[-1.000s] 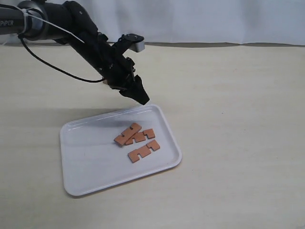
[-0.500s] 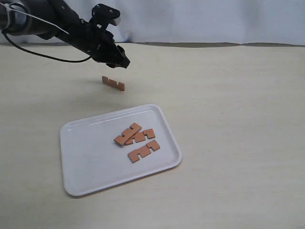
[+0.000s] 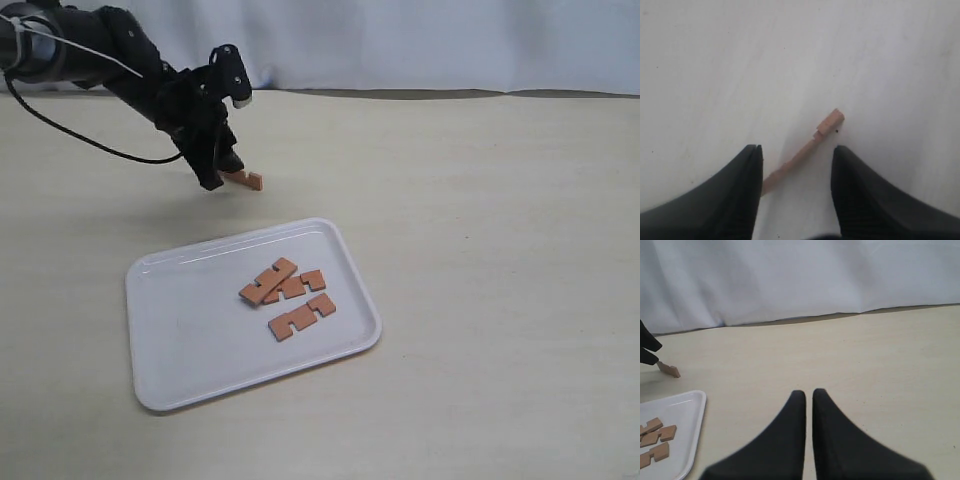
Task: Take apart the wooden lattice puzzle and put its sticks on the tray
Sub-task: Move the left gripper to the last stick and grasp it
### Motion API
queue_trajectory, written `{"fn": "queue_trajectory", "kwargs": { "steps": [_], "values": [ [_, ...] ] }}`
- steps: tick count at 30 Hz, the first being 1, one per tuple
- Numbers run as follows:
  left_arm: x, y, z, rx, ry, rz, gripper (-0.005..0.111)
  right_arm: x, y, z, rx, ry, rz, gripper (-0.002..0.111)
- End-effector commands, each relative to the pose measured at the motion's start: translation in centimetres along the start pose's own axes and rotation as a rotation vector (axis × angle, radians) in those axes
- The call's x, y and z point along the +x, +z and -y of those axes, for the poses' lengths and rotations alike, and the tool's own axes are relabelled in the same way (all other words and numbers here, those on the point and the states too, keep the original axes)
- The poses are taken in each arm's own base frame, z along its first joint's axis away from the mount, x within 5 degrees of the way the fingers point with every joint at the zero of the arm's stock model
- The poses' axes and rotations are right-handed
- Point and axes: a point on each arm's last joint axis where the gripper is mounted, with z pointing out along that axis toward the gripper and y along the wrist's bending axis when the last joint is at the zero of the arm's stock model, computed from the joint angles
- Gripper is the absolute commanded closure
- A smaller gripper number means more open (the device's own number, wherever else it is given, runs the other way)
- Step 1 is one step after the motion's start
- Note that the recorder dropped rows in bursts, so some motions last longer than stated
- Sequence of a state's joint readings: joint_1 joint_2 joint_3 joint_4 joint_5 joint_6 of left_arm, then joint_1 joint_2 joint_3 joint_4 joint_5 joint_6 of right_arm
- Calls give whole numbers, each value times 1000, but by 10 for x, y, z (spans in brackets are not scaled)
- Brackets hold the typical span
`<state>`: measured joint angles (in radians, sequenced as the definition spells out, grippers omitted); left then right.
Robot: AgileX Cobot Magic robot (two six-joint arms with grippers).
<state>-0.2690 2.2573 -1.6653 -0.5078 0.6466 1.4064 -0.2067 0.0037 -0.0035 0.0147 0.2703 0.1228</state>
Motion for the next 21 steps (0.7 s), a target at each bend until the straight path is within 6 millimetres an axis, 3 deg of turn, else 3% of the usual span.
{"fn": "queue_trajectory", "kwargs": {
  "steps": [1, 13, 18, 21],
  "values": [
    [7, 15, 1, -2, 31, -14, 64, 0, 0, 0, -2, -1, 10, 104],
    [19, 34, 8, 48, 86, -38, 67, 0, 0, 0, -2, -1, 10, 104],
    [20, 34, 14, 114, 81, -45, 97, 0, 0, 0, -2, -1, 10, 104],
    [20, 34, 16, 144, 81, -48, 107, 0, 0, 0, -2, -1, 10, 104]
  ]
}}
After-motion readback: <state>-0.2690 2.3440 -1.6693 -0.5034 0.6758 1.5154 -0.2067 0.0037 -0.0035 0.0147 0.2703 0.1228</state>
